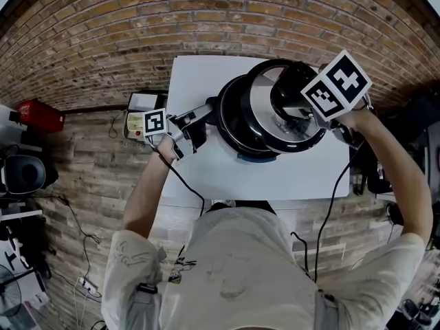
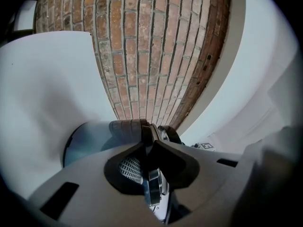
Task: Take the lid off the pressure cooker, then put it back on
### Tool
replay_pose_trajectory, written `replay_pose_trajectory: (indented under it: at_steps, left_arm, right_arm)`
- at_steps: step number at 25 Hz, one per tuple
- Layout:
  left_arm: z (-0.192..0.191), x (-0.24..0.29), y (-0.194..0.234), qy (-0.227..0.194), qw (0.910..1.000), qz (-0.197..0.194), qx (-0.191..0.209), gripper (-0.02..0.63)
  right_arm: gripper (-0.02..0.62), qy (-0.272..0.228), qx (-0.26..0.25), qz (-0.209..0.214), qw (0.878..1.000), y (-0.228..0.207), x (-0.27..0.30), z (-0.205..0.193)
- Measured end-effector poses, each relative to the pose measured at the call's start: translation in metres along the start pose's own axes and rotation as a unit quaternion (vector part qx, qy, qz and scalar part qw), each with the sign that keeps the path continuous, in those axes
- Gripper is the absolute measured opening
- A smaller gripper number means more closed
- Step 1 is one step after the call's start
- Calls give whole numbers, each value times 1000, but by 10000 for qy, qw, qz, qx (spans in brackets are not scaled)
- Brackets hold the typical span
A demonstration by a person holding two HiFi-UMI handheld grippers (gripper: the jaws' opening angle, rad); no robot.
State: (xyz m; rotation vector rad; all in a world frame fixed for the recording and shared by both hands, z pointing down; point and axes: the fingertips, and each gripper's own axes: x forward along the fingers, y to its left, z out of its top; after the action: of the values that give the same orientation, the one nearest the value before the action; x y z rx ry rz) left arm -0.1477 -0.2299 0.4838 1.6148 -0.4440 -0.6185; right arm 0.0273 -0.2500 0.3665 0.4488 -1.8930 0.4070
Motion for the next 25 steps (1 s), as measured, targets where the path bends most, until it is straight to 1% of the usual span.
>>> replay_pose_trajectory:
  at_steps: [5,9,13,19,25]
  left_arm:
    - [0,0,1,-10,10000,23,-48,74]
    - [0,-1,2,-7,10000,39,-51,74]
    - [0,-1,3,28,10000,64,-35,72]
    - [1,-1,2,68,10000,42,-36,72]
    - [2,-4,3,54,10000,39,-20,72]
  right_arm:
    - [291,-85,522,-76,9986,-23,-17,-35]
    - [291,-177,988,-219,9947,-41,-34,-70]
    - [291,-156,1501,-409,9877,-59,-48,-110]
    - [291,-210,2121,-656,9748,-78,-68,-164]
    - [291,-160,2462,-761,9661,-86,-71,-202]
